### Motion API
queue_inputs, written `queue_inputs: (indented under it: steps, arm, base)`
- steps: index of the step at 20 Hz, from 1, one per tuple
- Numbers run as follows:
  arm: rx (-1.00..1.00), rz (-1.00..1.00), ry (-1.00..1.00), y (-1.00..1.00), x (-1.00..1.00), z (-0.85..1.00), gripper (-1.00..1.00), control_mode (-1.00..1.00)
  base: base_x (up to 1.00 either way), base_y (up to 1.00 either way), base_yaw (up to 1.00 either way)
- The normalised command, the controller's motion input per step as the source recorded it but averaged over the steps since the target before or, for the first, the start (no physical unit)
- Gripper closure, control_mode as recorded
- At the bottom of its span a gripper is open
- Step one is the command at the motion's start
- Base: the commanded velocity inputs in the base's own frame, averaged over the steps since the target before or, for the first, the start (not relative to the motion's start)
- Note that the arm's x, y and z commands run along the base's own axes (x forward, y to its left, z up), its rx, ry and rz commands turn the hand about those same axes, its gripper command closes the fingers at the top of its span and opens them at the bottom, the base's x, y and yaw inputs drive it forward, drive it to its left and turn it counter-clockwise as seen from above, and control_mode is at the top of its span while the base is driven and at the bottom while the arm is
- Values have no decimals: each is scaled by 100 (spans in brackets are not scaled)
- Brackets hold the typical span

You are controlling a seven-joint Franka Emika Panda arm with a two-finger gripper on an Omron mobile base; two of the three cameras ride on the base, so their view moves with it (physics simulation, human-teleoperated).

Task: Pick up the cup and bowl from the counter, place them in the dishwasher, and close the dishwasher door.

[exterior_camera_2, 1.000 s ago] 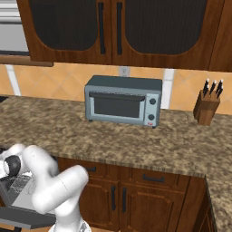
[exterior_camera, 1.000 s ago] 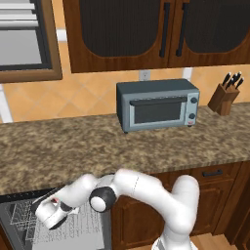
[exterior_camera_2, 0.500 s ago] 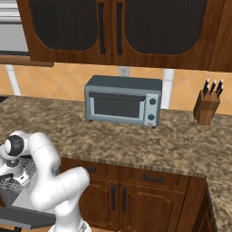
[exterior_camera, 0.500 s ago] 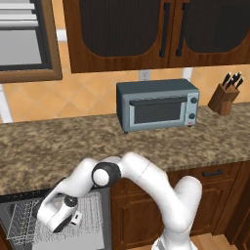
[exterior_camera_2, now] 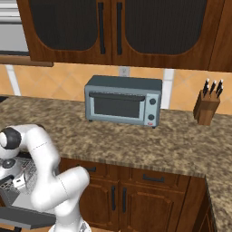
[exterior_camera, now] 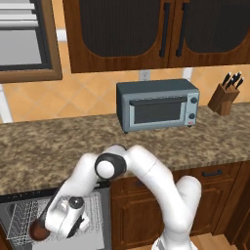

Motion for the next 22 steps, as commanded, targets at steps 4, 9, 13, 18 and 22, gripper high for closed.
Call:
queue_inputs:
  steps: [4,9,13,18,22]
  arm:
    - [0,-39,0,-61,-90,57,-100,-100]
    - [0,-5,-10,0,-96,30,-100,-100]
    - [0,4,-3,0,-100,82,-100,-100]
    - [0,24,-1,5,-100,84,-100,-100]
    - [-3,39,1,13,-100,86,-100,-100]
  base:
    - [0,0,0]
    - [0,0,0]
    - [0,0,0]
    - [0,0,0]
    - [0,0,0]
